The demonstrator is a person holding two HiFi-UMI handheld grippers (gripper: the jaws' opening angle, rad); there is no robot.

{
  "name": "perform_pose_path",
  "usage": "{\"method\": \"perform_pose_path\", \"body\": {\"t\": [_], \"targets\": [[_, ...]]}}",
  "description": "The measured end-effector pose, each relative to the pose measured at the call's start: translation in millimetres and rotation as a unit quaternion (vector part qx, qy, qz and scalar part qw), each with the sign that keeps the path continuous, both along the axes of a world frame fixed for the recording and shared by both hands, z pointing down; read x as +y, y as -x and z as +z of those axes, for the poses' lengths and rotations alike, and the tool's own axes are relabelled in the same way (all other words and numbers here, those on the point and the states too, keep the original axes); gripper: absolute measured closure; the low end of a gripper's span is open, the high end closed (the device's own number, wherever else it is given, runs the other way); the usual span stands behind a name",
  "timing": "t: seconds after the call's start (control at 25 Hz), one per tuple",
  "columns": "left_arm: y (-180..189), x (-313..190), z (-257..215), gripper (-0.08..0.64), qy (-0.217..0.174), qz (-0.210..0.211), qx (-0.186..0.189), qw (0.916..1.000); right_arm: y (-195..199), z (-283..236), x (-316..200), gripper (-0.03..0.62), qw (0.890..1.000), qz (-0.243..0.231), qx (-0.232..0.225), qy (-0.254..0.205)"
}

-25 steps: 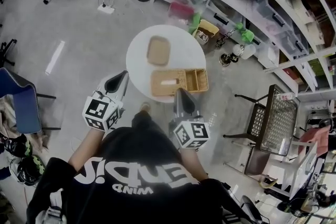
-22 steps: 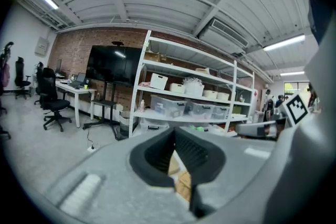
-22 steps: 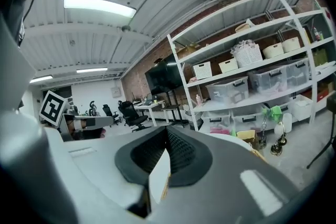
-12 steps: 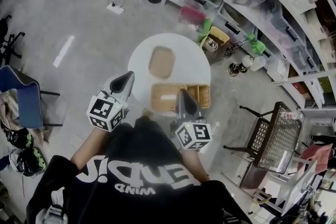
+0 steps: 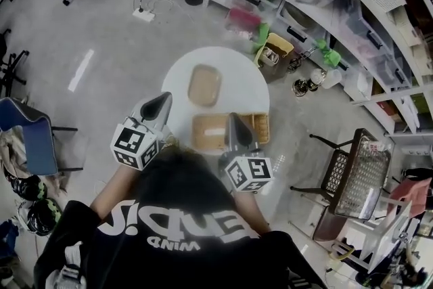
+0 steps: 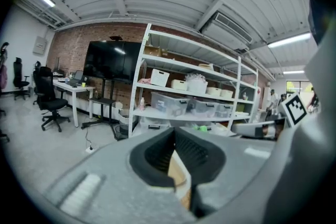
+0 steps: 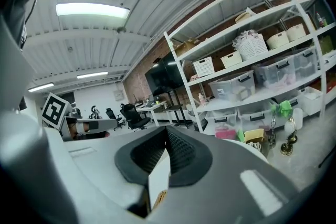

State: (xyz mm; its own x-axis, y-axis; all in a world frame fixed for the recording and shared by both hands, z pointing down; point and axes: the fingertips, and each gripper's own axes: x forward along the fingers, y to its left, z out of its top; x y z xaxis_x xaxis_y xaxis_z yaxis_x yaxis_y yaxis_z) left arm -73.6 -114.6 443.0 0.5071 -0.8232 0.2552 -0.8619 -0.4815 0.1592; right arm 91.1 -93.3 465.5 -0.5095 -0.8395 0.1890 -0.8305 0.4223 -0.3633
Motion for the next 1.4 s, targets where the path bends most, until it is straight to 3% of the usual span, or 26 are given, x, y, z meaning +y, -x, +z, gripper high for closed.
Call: {"method": "perform_pose_path", "body": {"t": [0.48,0.56,0.68,0.96,1.4], "targets": [[4,-35,21,0.558,0.034,0.028,0.000,0.9990,6,-1,-24,0.592,0.999,0.038,0.009,0.005],[4,-40,27,0.484,0.041,0.034,0.006,0.9985,8,1,-26,0.592,0.999,0.040,0.011,0.006],[6,-49,35,0.458,0.057,0.035,0.021,0.9976,9,0,-29,0.592,0.999,0.043,0.015,0.006],[1,-73,76,0.312,0.118,0.028,0.046,0.9915,3,4,-35,0.592,0.998,0.053,0.017,0.011],[-7,-103,174,0.301,0.219,0.019,0.039,0.9748,-1,14,-49,0.592,0.998,0.059,0.022,0.026]]}}
